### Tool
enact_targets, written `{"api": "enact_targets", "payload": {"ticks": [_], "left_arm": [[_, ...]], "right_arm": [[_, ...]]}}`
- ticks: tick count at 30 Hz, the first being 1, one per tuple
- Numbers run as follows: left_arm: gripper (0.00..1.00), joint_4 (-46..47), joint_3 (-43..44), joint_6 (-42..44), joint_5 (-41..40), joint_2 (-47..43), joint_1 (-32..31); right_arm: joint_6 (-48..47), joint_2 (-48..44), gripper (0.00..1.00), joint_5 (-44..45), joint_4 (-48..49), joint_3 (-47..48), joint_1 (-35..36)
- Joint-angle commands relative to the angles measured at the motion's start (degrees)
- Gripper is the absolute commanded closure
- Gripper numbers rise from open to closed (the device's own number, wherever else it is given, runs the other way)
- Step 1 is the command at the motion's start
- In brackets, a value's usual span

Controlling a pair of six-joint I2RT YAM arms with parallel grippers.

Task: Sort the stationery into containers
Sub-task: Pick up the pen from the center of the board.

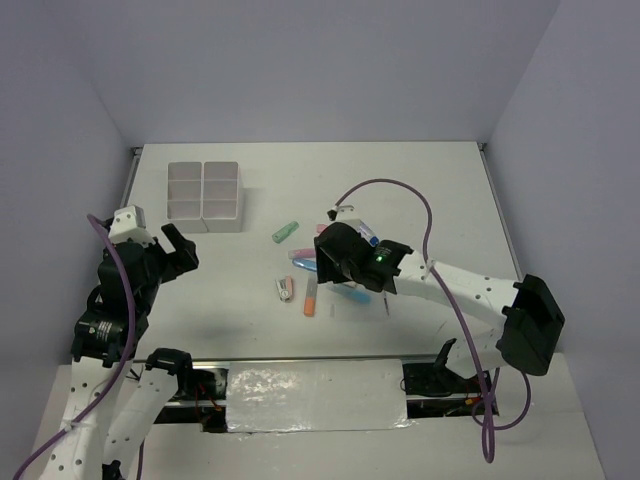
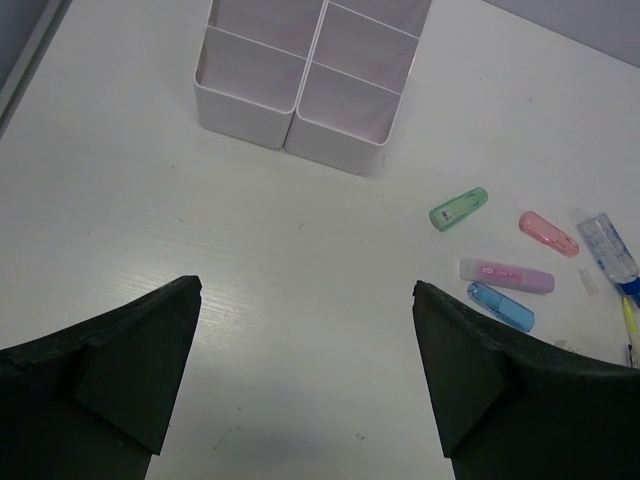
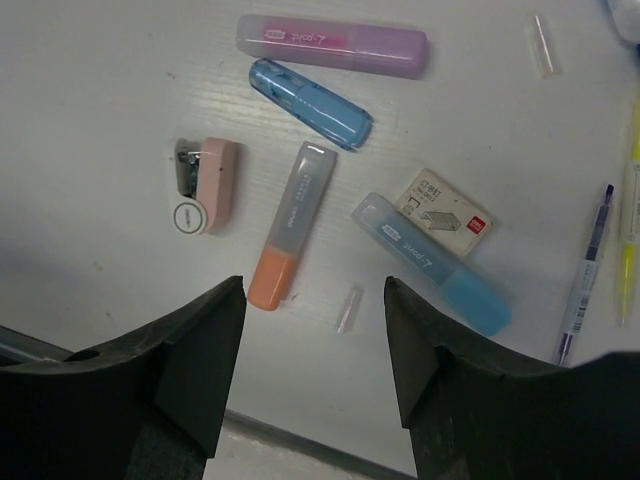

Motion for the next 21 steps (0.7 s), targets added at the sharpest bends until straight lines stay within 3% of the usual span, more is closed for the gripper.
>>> {"api": "enact_targets", "payload": {"ticks": [1,7,12,21], "left_arm": [[0.01,2.63,0.38,0.64,1.47,-0.44,0.06],[0.01,2.72,0.38,0.72,1.82,-0.62,-0.03],[0.01,2.89,0.38,0.9,2.26,-0.53,-0.03],[0.01,3.24,0.2,1.25,3.4,0.09,-0.12]], "right_arm": [[2.93,-0.32,0.35,5.92,1.17,-1.84,0.19],[-0.92,-6.81,0.38,2.44,0.72,-7.89,-5.77],[-7.07,-12.88,0.4,-3.64,1.43,-14.66,-16.41],[-13.24,-7.79,0.47,-7.42,1.42,-18.01,-22.83]]}}
